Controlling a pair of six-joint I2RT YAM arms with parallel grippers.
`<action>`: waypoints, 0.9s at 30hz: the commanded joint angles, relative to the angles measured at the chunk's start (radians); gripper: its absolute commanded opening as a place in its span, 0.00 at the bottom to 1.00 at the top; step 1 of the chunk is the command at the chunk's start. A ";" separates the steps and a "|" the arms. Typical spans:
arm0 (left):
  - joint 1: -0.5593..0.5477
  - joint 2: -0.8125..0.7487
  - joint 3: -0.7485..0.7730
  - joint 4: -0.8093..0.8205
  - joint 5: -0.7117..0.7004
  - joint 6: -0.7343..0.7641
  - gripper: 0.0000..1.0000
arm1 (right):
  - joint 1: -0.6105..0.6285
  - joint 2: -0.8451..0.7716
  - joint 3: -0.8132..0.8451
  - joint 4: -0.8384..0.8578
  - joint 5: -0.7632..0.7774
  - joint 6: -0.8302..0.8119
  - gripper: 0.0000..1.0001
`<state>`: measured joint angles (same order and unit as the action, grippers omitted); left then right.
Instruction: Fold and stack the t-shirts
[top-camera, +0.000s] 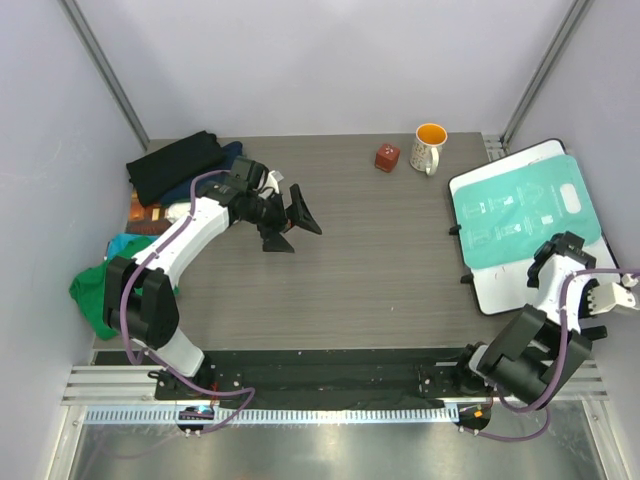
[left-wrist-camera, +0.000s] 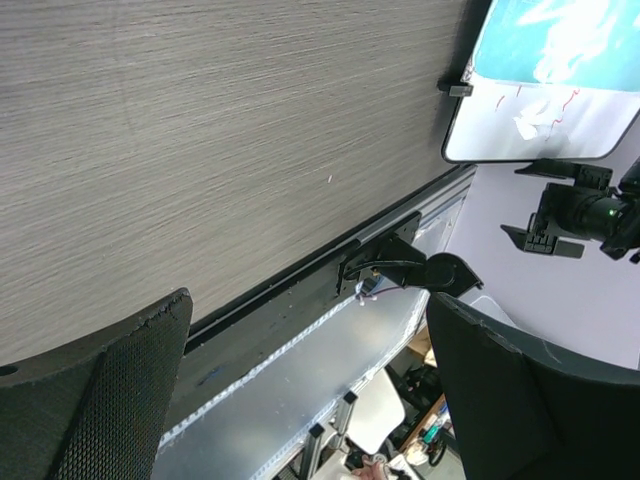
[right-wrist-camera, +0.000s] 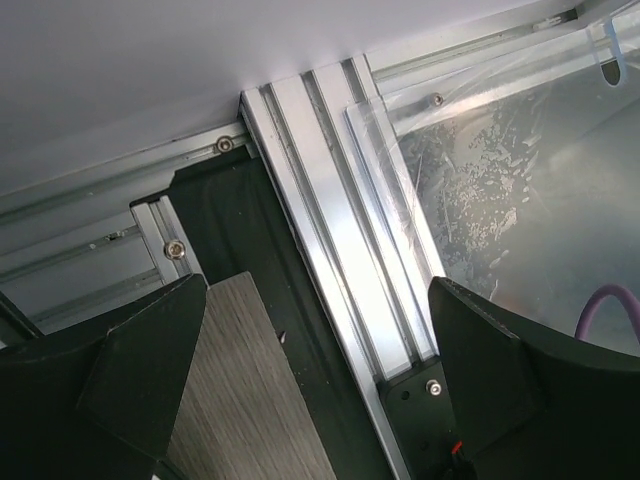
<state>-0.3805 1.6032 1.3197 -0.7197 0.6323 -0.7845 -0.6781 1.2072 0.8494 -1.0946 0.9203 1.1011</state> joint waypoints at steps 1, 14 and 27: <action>0.006 -0.014 0.038 -0.015 0.021 0.027 1.00 | -0.006 0.057 0.011 0.039 -0.020 0.026 1.00; 0.006 0.020 0.047 -0.011 0.020 0.013 1.00 | 0.015 0.107 0.017 0.174 -0.164 -0.030 1.00; 0.006 0.015 0.033 -0.006 0.020 0.013 1.00 | 0.160 0.175 0.082 0.246 -0.268 0.058 0.98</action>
<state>-0.3790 1.6245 1.3315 -0.7315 0.6319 -0.7769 -0.5606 1.3430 0.8680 -0.9611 0.6922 1.1015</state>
